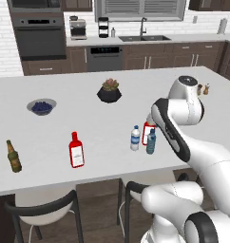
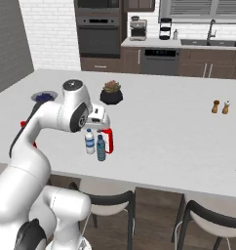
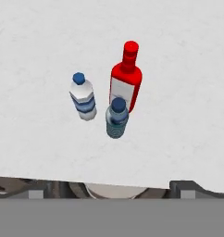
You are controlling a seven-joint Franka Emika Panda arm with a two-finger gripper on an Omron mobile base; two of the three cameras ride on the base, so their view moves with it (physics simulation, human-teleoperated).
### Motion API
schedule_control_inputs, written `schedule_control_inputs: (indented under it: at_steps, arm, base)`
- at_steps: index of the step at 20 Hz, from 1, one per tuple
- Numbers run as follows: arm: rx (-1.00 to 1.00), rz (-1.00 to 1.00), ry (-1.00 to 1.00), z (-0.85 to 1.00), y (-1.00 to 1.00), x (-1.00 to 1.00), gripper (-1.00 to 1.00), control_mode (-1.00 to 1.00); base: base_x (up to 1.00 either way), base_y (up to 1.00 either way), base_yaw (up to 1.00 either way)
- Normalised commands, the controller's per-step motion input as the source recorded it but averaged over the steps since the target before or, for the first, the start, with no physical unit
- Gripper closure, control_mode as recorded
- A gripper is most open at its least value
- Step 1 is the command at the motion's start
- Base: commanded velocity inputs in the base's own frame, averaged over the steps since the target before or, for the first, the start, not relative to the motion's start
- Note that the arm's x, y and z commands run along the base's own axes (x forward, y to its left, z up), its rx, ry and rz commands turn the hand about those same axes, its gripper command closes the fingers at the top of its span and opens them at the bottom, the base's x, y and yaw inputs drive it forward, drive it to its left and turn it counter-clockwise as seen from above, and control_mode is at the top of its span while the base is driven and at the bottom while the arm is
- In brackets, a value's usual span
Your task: Move the plastic bottles in the middle to the plastics group, and the glass bottles in the middle to the glass group.
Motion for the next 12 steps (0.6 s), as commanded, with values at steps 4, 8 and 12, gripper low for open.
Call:
schedule_control_inputs:
  at_steps: [4,8,12]
  arm:
    - [0.00,0.00,-0.06,-0.22,0.00,0.41,-1.00,-1.00]
    - [0.00,0.00,0.00,-0.15,0.00,0.39,-1.00,-1.00]
    - [0.00,0.00,0.01,-0.18,0.01,0.21,-1.00,-1.00]
  base:
    - [0.00,0.00,0.00]
    - [0.00,0.00,0.00]
    - [0.00,0.00,0.00]
